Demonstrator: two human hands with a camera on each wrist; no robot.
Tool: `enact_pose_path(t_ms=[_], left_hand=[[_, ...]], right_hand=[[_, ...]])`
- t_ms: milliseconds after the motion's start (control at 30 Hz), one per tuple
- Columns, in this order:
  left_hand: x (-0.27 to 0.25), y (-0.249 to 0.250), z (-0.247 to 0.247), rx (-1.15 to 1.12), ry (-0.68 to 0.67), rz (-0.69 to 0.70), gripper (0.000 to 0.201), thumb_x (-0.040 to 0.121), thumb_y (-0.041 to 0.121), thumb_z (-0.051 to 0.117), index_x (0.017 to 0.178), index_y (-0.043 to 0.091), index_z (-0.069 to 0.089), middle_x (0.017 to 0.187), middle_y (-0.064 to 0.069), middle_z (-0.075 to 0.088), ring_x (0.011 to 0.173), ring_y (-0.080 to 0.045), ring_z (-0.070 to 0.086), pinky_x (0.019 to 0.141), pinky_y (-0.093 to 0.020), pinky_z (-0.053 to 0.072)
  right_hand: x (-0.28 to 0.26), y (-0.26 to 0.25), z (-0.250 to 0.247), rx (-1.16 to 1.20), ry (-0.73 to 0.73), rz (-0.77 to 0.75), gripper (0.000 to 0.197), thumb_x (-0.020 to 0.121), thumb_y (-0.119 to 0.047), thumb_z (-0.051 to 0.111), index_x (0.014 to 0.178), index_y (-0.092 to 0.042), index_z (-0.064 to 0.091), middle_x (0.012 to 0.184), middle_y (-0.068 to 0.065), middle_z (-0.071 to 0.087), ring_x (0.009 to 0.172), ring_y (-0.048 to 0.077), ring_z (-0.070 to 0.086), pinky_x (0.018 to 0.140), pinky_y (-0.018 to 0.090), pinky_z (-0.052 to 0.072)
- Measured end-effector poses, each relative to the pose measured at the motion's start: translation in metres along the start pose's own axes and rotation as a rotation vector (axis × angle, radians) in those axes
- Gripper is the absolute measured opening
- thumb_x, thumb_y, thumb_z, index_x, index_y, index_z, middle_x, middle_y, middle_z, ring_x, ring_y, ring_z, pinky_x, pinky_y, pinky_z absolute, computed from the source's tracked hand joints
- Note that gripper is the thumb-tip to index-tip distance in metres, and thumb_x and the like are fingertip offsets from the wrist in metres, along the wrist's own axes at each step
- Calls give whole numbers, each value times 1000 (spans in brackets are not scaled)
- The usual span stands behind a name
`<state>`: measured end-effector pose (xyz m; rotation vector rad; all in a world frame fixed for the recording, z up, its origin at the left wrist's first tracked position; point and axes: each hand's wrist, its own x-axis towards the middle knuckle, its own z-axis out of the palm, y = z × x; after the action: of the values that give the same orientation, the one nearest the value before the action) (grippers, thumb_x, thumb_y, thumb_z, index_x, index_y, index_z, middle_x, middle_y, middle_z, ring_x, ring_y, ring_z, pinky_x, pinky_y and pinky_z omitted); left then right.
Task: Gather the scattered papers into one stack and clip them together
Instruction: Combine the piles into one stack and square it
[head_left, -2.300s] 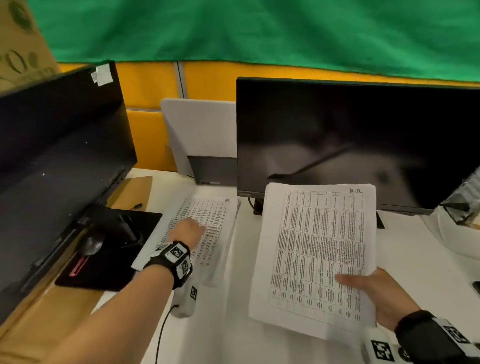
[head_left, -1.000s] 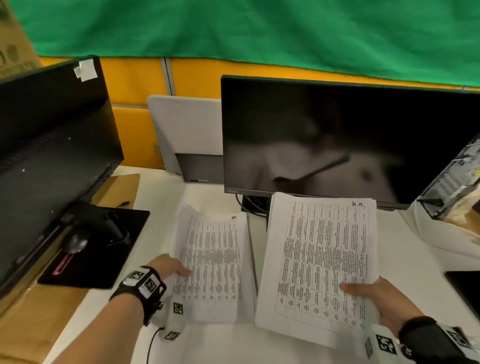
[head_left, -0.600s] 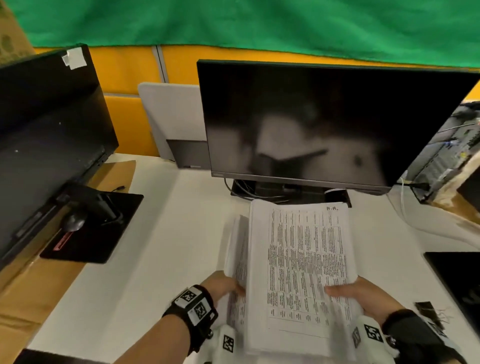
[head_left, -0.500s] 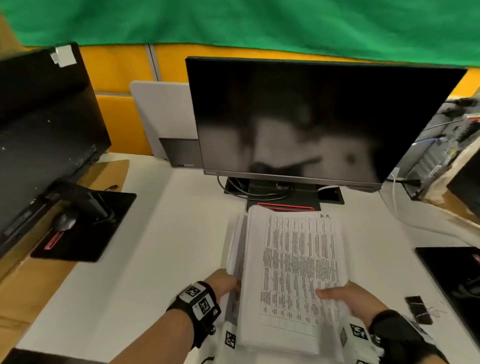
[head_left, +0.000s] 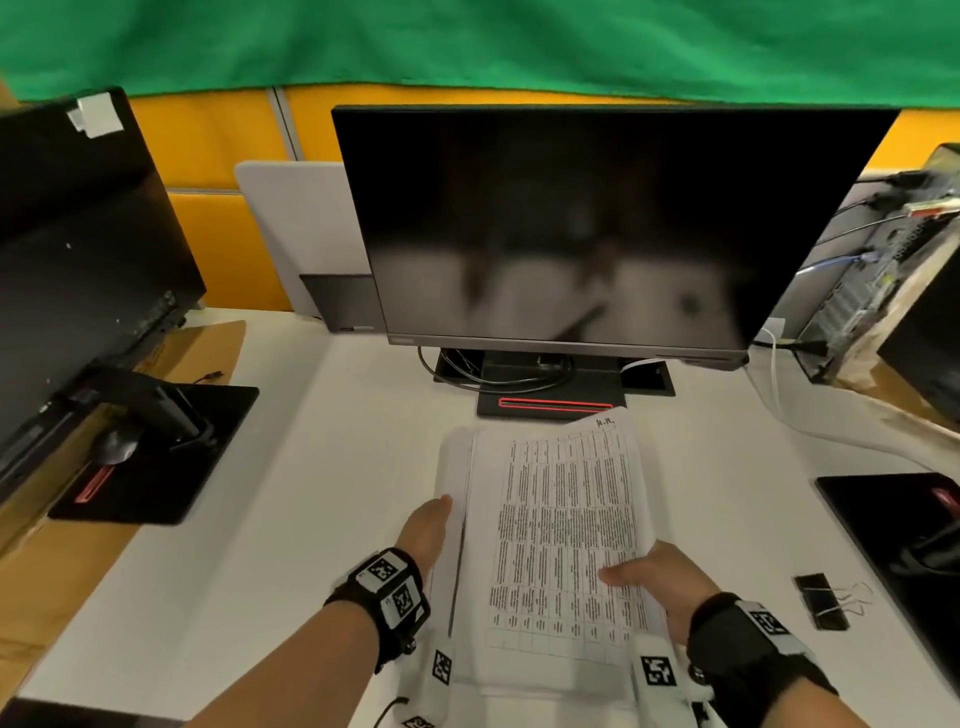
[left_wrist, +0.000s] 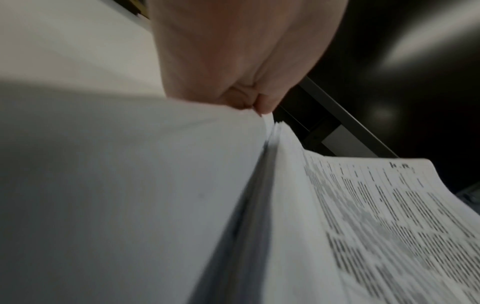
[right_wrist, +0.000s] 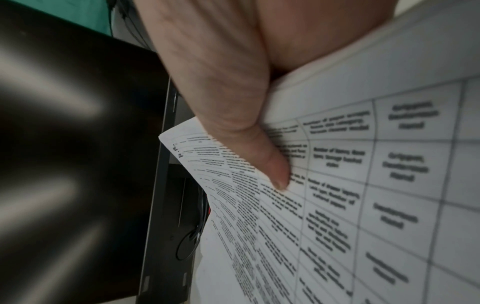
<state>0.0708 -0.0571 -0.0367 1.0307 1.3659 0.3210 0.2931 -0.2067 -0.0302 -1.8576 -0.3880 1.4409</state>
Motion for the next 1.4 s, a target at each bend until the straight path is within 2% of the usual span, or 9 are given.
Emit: enact_pose_path(t_ms=[100,300,433,567,700,833,1133,1267,1400], left_hand=[[4,0,5,117,79,58,49,102,30,34,140,-2,39,147,-17,41,136,-30,38,115,-36,26],[9,6,11,266,155,66,54,101,38,32,117,-5,60,122,-19,61,100,-27,55,90,-28,39],[11,-2,12,202,147,142,53,100,39,33,131,1,52,134,-12,55,121,-27,52,106,-30,35],[4,-1,17,223,97,136,73,88,65,33,136,11,49,134,-6,55,122,-28,53,108,-41,38],[4,-7,24,357,123,214,44,94,31,52,129,6,48,124,-10,61,108,-26,61,95,-39,50],[2,-8,24,405,151,219,44,94,30,53,130,6,46,125,-10,60,110,-27,59,89,-31,48],[-5,-6,25,285,101,232,45,86,20,64,127,7,49,122,-9,61,108,-26,60,93,-40,51],[-11,-14,25,119,101,163,32,85,13,66,114,9,54,112,-12,64,97,-26,61,82,-35,54],[1,0,20,76,-4,8,70,66,19,78,128,-1,53,122,-18,62,110,-34,60,96,-48,49]], right_hand=[[6,1,7,-6,-12,12,65,63,-5,81,123,-4,58,116,10,69,111,28,61,102,45,44],[4,7,16,40,3,32,33,76,5,72,108,1,63,99,10,70,87,17,62,64,21,43],[7,11,18,42,15,28,42,73,3,76,113,3,64,105,16,72,99,29,66,93,41,51],[6,7,30,40,-24,13,36,76,7,72,111,3,66,101,16,73,95,29,69,84,38,55],[2,-3,39,-201,180,-63,45,79,-11,73,118,-1,55,112,12,64,97,24,62,79,30,51],[4,-6,32,-547,472,-28,55,86,-29,59,130,-3,39,128,17,45,117,33,48,95,39,45],[14,-1,36,-199,325,-27,49,90,-14,53,134,3,38,118,14,56,98,25,58,71,32,53],[12,-6,27,-195,226,-35,40,90,-7,53,128,1,47,116,17,60,105,31,60,92,43,52],[8,0,25,-240,193,-23,33,91,0,49,124,0,52,116,15,61,107,30,59,95,41,50]])
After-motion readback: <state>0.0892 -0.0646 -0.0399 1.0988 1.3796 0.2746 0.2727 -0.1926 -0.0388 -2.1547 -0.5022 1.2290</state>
